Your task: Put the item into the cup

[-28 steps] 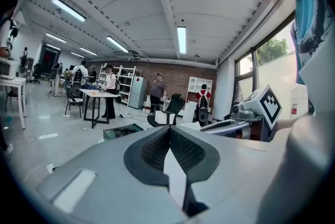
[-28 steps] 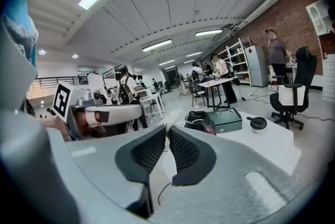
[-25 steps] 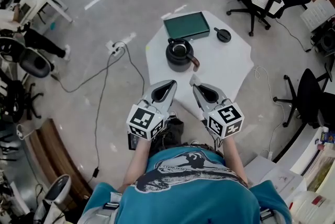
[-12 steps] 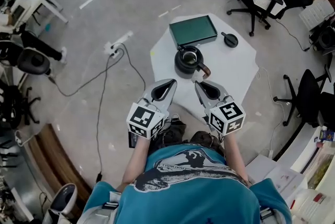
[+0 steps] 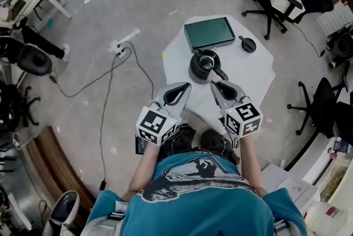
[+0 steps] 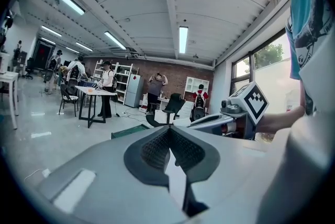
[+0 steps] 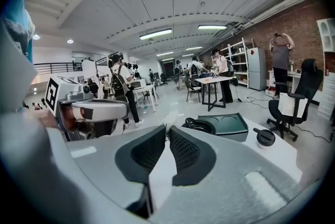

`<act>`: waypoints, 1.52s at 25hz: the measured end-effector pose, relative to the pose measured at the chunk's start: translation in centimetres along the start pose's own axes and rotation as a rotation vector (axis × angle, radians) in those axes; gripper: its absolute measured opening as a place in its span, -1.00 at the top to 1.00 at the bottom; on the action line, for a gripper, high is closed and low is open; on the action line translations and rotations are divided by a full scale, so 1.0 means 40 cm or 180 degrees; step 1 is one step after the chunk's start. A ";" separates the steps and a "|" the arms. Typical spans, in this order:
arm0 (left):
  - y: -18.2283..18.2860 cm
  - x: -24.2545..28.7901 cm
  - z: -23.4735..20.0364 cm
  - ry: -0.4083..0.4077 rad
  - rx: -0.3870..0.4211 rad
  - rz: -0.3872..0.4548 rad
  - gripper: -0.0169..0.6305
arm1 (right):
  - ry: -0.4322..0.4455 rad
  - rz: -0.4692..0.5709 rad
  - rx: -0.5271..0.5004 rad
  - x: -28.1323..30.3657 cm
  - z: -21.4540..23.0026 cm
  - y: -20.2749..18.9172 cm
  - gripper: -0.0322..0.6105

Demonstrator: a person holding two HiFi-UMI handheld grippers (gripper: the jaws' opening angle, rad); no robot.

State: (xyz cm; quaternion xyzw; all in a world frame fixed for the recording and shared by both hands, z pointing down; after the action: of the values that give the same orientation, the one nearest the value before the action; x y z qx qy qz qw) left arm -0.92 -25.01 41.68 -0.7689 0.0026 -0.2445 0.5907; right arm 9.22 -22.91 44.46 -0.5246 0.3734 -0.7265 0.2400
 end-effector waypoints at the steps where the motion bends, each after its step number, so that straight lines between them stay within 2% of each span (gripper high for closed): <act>1: -0.002 0.000 0.000 0.0006 -0.0007 -0.0001 0.91 | -0.0009 -0.0019 -0.0028 0.003 0.006 0.002 0.81; 9: -0.005 0.013 0.017 0.0121 -0.0100 -0.0008 0.91 | 0.0054 -0.0213 -0.0276 0.020 0.070 0.025 0.81; 25: 0.008 0.049 0.048 0.0569 -0.0330 0.0091 0.91 | 0.0457 -0.0757 -0.1036 0.110 0.160 0.049 0.81; 38: 0.020 0.079 0.059 0.0809 -0.0424 0.0123 0.91 | 0.0506 -0.1474 -0.2003 0.193 0.198 0.011 0.81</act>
State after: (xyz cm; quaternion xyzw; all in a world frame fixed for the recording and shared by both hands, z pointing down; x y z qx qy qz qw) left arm 3.00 -24.02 41.71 -0.7691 0.1084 -0.3278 0.5378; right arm 14.09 -31.20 49.95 -0.5848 0.4670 -0.6499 -0.1322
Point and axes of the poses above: the fingertips, and each gripper's own axes: x forward along the fingers, z to its right, y out of its top, the point moved 2 cm from there along -x, backward along the fingers, and after that the axes turned 12 degrees about -z, right-handed, at the moved point
